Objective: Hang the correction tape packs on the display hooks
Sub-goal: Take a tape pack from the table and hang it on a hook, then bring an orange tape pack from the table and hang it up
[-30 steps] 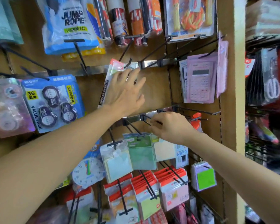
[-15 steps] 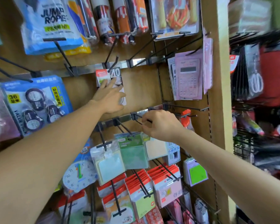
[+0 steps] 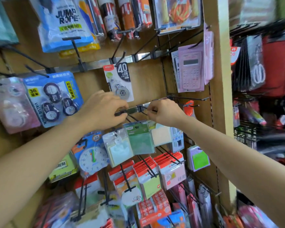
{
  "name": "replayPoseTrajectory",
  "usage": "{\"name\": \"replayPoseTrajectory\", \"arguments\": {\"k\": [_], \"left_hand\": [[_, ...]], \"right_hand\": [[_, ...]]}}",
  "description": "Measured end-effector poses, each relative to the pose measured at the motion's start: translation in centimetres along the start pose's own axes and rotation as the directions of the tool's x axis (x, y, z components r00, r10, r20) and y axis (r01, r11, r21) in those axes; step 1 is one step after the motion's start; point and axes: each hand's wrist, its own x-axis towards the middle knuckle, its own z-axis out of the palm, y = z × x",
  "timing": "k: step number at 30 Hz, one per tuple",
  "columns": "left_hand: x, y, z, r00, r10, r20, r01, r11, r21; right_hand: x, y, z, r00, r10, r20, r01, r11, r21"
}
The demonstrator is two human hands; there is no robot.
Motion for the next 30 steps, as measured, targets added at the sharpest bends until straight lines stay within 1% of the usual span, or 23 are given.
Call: {"name": "replayPoseTrajectory", "arguments": {"k": [3,7,10,12,15,17,18,21,23,25,27,30], "left_hand": [[-3.4,2.7,-1.7,0.997,-0.008,-0.078,0.001,0.995,-0.096],[-7.5,6.6,-2.1,0.989,0.015,-0.150,-0.043,0.982,-0.185],[-10.4,9.9,-0.9,0.994,-0.015,-0.109,-0.023,0.939,-0.345],[-12.5,12.3,0.5,0.998,-0.052,-0.047,0.025,0.892,-0.451],[-15.9,16.1,3.3,0.991,-0.119,0.060,0.132,0.809,-0.572],[-18.6,18.9,5.8,0.973,-0.141,0.184,0.227,0.732,-0.642],[-20.0,20.4,7.2,0.953,-0.152,0.263,0.294,0.680,-0.672],[-24.8,25.4,11.3,0.852,-0.156,0.500,0.507,0.484,-0.713],[-28.1,29.0,13.7,0.763,-0.112,0.636,0.630,0.350,-0.693],[-31.7,32.7,15.8,0.666,-0.069,0.743,0.732,0.255,-0.632],[-35.7,36.2,17.5,0.539,-0.032,0.842,0.827,0.212,-0.521],[-41.2,41.2,18.9,0.380,0.072,0.922,0.902,0.192,-0.387]], "right_hand": [[-0.3,0.1,-0.2,0.998,-0.026,-0.051,0.028,0.999,0.040],[-2.8,-0.6,-0.8,0.964,-0.104,-0.244,0.116,0.993,0.034],[-7.7,-1.7,-1.0,0.939,-0.107,-0.327,0.155,0.980,0.124],[-12.1,-2.3,-0.6,0.948,-0.065,-0.313,0.127,0.975,0.181],[-19.0,-2.2,1.8,0.979,0.012,-0.202,0.051,0.952,0.303],[-23.6,-1.7,4.2,0.990,0.086,-0.113,-0.034,0.917,0.397],[-25.9,-1.2,5.7,0.990,0.125,-0.067,-0.086,0.903,0.422],[-32.8,0.2,10.1,0.964,0.246,0.097,-0.264,0.869,0.418],[-37.4,1.1,12.5,0.913,0.346,0.216,-0.406,0.818,0.407],[-41.8,1.7,14.3,0.847,0.415,0.334,-0.520,0.778,0.352],[-46.1,2.3,16.1,0.752,0.463,0.470,-0.618,0.743,0.257],[-52.4,3.3,18.6,0.591,0.543,0.596,-0.730,0.675,0.108]]}}
